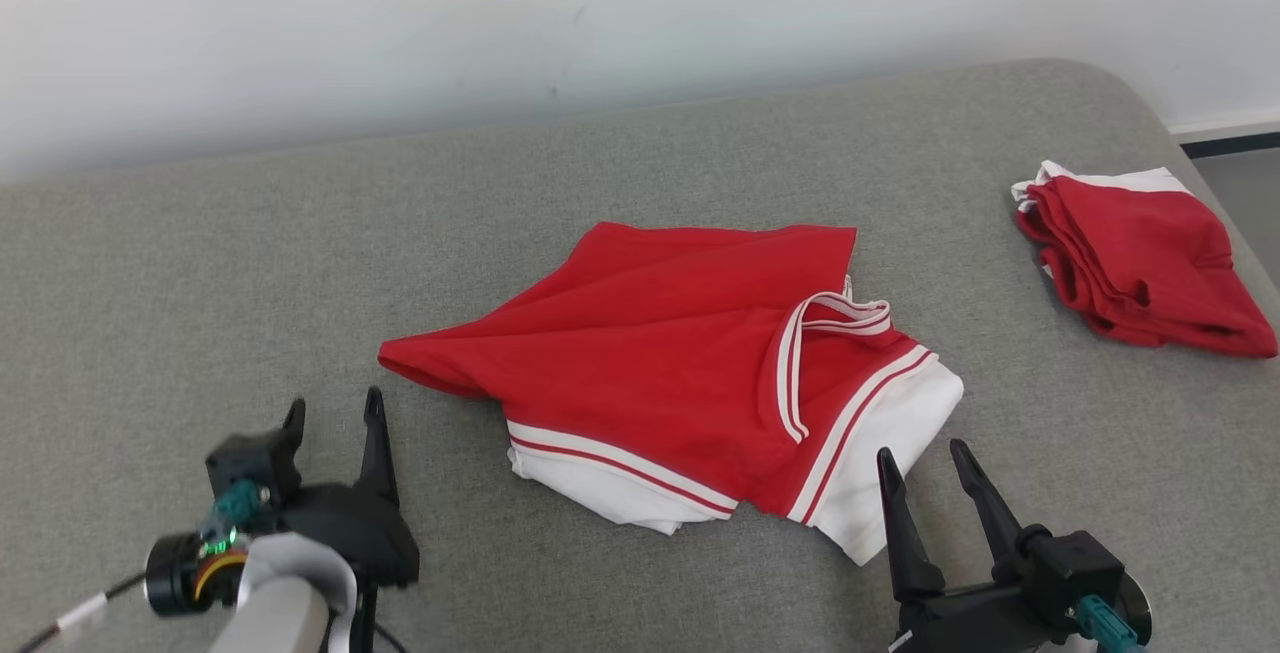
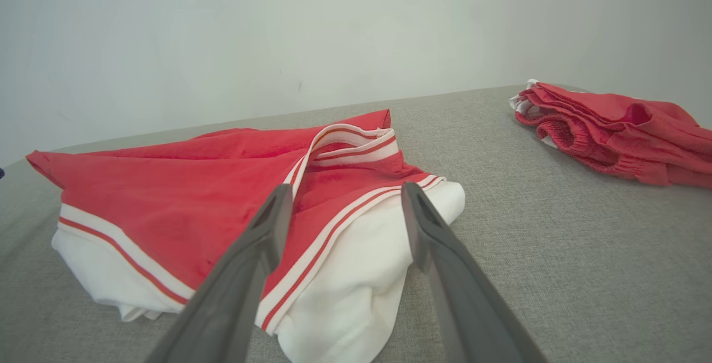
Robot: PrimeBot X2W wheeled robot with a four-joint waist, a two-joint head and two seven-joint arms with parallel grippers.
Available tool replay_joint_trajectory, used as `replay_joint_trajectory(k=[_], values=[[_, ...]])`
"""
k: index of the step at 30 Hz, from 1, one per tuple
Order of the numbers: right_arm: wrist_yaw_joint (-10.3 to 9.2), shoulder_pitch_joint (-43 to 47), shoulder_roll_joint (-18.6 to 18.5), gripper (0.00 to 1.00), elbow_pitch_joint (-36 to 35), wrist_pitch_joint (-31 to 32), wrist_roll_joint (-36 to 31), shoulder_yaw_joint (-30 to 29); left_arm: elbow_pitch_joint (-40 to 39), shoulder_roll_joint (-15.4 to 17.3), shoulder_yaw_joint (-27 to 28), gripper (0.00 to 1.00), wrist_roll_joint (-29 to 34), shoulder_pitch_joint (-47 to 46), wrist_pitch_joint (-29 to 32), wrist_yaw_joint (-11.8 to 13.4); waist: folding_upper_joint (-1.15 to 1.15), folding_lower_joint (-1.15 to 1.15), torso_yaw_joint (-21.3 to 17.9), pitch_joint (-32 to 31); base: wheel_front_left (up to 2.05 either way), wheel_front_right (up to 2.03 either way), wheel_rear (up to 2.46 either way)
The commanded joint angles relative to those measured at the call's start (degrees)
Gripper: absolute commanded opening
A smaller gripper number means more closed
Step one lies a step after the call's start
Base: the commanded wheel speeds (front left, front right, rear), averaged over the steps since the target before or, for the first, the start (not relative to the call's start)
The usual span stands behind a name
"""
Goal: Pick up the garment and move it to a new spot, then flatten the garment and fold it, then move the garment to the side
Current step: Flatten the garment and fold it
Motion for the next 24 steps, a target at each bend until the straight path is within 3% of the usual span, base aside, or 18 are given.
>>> replay_joint_trajectory(k=[1, 5, 10, 12, 16, 24], values=[[-0.13, 0.7, 0.2, 1.0, 0.1, -0.2, 0.2, 0.1, -1.4, 0.5, -0.1, 1.0, 1.3, 2.6, -0.2, 1.2, 0.0, 0.0, -0.3, -0.5, 0.0, 0.0, 0.0], [-0.13, 1.1, 0.2, 1.0, 0.1, -0.2, 0.4, 0.2, -6.9, 0.6, -1.4, 1.0, 2.7, 5.8, -0.2, 3.1, 0.0, 0.0, -0.9, -0.9, 0.0, 0.0, 0.0], [-0.13, 1.5, 0.2, 1.0, 0.1, -0.2, 0.2, -0.2, -16.7, -1.4, -8.5, 1.0, 5.9, 7.5, 4.0, 0.6, 0.0, 0.0, -1.3, -1.1, 0.0, 0.0, 0.0], [-0.13, 1.0, 0.2, 1.0, 0.2, -0.2, 0.1, 0.3, -19.6, -3.1, -13.1, 1.0, 7.1, 5.8, 8.4, -1.8, 0.0, 0.0, -2.1, -1.0, 0.0, 0.0, 0.0], [-0.13, 0.2, 0.2, 1.0, 0.3, -0.2, 0.5, 1.2, -18.0, -5.5, -18.0, 1.0, 7.6, 2.8, 15.1, -4.4, 0.0, 0.0, -4.0, -0.6, 0.0, 0.0, 0.0], [-0.13, -0.4, 0.2, 1.0, 0.1, -0.2, 1.6, 1.3, -10.2, -8.0, -21.4, 1.0, 6.9, -3.3, 23.0, -5.5, 0.0, 0.0, -9.7, 1.3, 0.0, 0.0, 0.0]])
